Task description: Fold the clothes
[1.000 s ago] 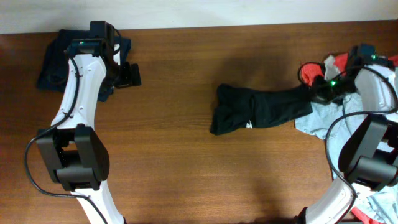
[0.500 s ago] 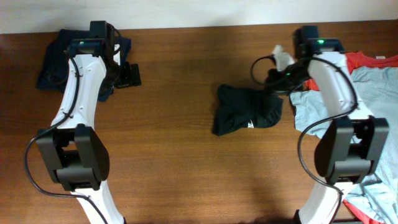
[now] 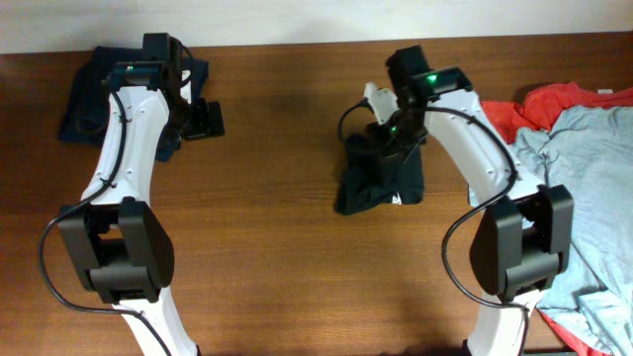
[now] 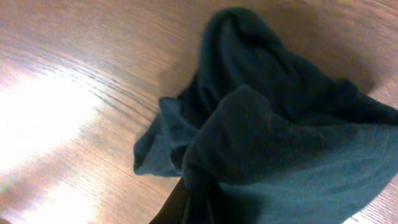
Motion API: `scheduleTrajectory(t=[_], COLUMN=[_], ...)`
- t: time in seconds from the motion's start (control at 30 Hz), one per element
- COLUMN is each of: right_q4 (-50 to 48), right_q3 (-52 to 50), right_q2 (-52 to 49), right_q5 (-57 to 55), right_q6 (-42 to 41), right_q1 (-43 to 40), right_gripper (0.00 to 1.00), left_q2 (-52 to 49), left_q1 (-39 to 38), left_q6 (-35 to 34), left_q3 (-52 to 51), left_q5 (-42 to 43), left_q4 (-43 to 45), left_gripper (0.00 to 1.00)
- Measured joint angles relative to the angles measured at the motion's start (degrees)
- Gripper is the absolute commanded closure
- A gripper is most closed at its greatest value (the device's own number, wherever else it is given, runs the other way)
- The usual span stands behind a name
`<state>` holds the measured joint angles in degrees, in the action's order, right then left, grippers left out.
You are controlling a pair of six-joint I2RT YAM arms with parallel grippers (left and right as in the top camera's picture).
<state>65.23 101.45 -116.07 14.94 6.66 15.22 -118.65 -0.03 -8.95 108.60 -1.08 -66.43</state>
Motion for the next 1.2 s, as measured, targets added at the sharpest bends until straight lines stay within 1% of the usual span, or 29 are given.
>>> scheduleTrajectory(t=[0.23, 0.57, 0.6, 0.63, 0.7, 0.77, 0.8, 0.97, 1.1, 1.2], right_q4=[-1.5, -3.4, -3.6, -3.8, -4.2, -4.4, -4.5, -4.0, -1.5, 1.8], right_q3=[0.0, -0.3, -0.3, -0.3, -0.3, -0.3, -0.3, 0.1, 3.9, 7.2], right_q2=[-1.1, -8.1, -8.4, -8.5, -8.5, -8.5, -8.5, -8.5, -8.5, -8.0], right_q5=[-1.1, -1.6, -1.6, -1.6, -1.6, -1.6, -1.4, 2.7, 8.0, 12.1], right_q6=[0.0, 0.0, 0.0, 0.0, -0.2, -0.4, -0.2, 0.3, 1.1, 1.8], right_q1=[3.3, 3.6, 3.6, 3.6, 3.6, 3.6, 3.6, 3.4, 2.1, -0.7], right_gripper=[0.91, 0.91, 0.88, 0.78, 0.51, 0.36, 0.32, 0.27, 0.24, 0.23], left_q2=[0.0, 0.0, 0.0, 0.0, 0.0, 0.0, 0.0, 0.0, 0.0, 0.0], left_q1=[0.0, 0.0, 0.0, 0.0, 0.0, 0.0, 0.0, 0.0, 0.0, 0.0], left_q6=[0.0, 0.0, 0.0, 0.0, 0.0, 0.0, 0.0, 0.0, 0.0, 0.0], left_q3=[0.0, 0.0, 0.0, 0.0, 0.0, 0.0, 0.0, 0.0, 0.0, 0.0], left_q5=[0.0, 0.0, 0.0, 0.0, 0.0, 0.0, 0.0, 0.0, 0.0, 0.0], left_q4=[0.0, 0.0, 0.0, 0.0, 0.0, 0.0, 0.0, 0.0, 0.0, 0.0], left_gripper=[0.00, 0.01, 0.01, 0.01, 0.01, 0.01, 0.00, 0.01, 0.00, 0.01])
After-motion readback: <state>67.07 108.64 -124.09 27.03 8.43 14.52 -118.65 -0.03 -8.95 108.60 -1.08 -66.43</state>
